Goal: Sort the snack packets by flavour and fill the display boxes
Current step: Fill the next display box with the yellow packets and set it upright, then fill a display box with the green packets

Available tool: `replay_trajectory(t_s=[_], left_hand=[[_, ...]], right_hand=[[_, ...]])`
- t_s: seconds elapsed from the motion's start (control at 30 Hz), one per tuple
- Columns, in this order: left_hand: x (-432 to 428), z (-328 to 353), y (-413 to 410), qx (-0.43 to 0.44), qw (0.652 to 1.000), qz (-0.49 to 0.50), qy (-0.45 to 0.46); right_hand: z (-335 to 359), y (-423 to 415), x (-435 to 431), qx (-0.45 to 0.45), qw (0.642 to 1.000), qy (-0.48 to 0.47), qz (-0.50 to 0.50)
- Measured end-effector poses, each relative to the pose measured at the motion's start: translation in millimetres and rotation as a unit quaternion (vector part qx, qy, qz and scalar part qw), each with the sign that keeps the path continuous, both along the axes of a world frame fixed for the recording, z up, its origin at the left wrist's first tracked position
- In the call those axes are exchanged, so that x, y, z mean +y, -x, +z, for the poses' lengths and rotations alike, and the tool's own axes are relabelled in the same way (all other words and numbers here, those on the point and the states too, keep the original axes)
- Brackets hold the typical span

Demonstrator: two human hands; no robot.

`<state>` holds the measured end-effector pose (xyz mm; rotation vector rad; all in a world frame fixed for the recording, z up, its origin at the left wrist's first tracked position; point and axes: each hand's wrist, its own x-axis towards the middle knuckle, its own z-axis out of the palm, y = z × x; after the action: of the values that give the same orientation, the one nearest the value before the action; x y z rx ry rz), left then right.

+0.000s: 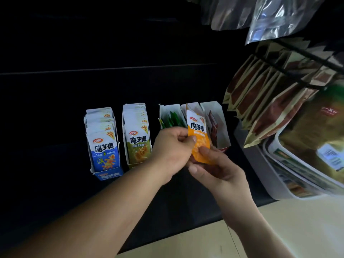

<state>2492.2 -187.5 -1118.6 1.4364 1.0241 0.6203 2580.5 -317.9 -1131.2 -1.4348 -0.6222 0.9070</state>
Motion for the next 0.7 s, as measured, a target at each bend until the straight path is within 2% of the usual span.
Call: replay_trajectory(t_s=[0.13,0.2,0.3,0.4,0.43,0.53,0.6,0.7], left_hand=[[0.7,-3.9,-8.4,-0.058,0.993,0.007,0.099],[-4.2,-25.9,4.7,0.004,0.999,0.030,0.029],[-9.2,-59.4,27.5,0.129,0.986,-0.041,-0.096],[-7.7,-65.6,34.0,0.145,0.973,-0.080,-0.162],[-7.8,-65.7,36.2,0.153,0.966,-0.094,-0.185],[-10.4,-69.3,45.3,0.195,0.933,-0.123,-0.277],[-11.7,-74.7,50.7,0.193,0.931,-0.112,-0.290],[-11.3,-82.9,51.1,0.198,0.925,-0.129,-0.299]], right_hand=[[-4.9,-19.8,19.0,-0.136,0.986,0.033,-0.095],[-8.9,-30.4,24.6,-0.162,0.975,0.049,-0.143],[-8.9,-39.5,34.3,-0.186,0.971,0.079,-0.131],[-6.2,-39.2,47.1,-0.128,0.987,0.061,-0.081],[-6.0,-37.8,47.9,-0.134,0.987,0.058,-0.068],[-7.7,-26.7,36.5,-0.230,0.966,0.065,-0.097],[-15.4,-15.4,23.6,-0.274,0.953,0.057,-0.118],[-28.9,-0.4,13.7,-0.188,0.974,0.086,-0.097]])
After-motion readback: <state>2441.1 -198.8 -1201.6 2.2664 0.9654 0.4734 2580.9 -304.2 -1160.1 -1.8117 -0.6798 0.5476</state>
